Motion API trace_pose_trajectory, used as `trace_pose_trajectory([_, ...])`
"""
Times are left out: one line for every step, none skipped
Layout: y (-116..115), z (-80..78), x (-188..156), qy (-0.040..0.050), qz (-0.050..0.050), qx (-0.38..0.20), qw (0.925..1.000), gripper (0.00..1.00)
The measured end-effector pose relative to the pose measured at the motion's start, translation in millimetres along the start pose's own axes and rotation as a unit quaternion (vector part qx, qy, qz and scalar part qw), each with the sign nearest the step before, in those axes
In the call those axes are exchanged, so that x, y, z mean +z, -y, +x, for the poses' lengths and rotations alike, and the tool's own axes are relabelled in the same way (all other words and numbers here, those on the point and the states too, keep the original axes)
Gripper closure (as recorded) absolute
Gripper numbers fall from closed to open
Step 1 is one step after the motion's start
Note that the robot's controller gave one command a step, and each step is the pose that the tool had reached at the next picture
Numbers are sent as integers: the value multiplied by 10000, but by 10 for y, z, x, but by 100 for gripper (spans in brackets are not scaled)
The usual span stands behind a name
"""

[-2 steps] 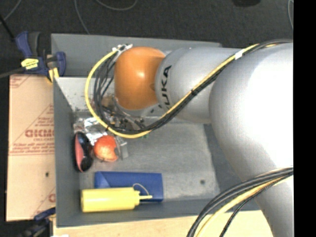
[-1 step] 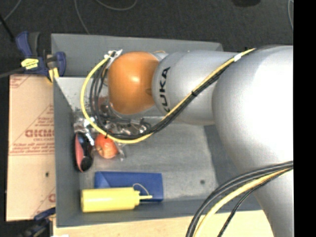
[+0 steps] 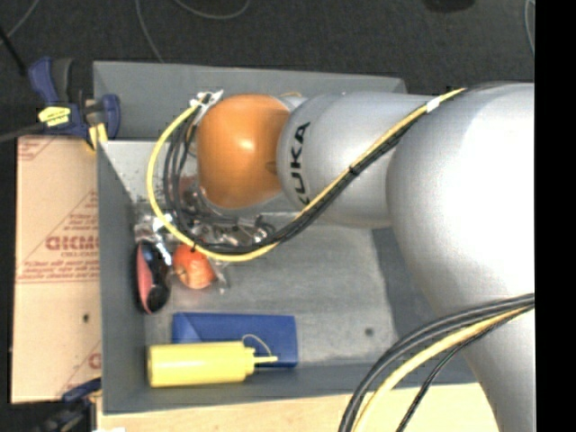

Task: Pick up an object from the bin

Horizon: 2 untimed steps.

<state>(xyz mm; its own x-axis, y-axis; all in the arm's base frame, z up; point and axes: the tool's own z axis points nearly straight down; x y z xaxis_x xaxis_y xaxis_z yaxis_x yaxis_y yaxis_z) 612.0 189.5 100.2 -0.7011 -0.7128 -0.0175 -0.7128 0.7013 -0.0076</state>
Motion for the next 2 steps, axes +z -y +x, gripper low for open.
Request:
trace_pose_trajectory([-45,-44,-858,21,6,-83,10000,100])
trace_pose_trajectory([-46,-45,-858,21,4,-80,10000,100])
